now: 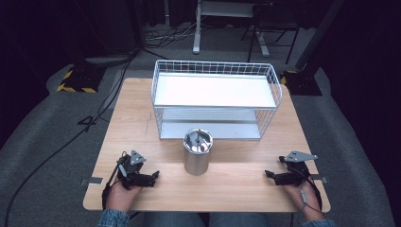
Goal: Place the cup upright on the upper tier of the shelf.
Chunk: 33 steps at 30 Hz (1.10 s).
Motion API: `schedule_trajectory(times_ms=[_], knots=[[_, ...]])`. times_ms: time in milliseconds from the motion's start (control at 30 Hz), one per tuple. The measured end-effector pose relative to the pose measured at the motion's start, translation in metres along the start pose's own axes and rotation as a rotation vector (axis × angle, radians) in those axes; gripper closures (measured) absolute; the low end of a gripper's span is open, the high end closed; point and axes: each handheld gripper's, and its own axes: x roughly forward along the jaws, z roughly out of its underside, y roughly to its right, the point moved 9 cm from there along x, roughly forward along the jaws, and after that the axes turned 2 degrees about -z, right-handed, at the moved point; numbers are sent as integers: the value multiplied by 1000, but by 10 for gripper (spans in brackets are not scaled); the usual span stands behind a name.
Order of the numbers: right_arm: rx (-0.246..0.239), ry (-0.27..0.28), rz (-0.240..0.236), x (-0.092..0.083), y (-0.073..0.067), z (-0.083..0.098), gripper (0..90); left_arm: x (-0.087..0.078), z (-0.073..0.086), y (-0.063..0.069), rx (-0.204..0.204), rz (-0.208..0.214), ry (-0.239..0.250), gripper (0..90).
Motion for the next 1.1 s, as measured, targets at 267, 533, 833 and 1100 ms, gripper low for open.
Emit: schedule_trajectory(times_ms=[267,533,833,1100], knots=[[25,13,-30,-1,1,-1,109,-4,0,1,10,4,-20,0],[-3,0,-5,1,-1,-1,107,-36,-20,7,8,13,124,0],[-5,1,-7,1,-1,-1,116,-55,-38,20,-18,76,232,0],[-5,4,-9,1,-1,-1,121,-69,-53,33,0,116,324,0]])
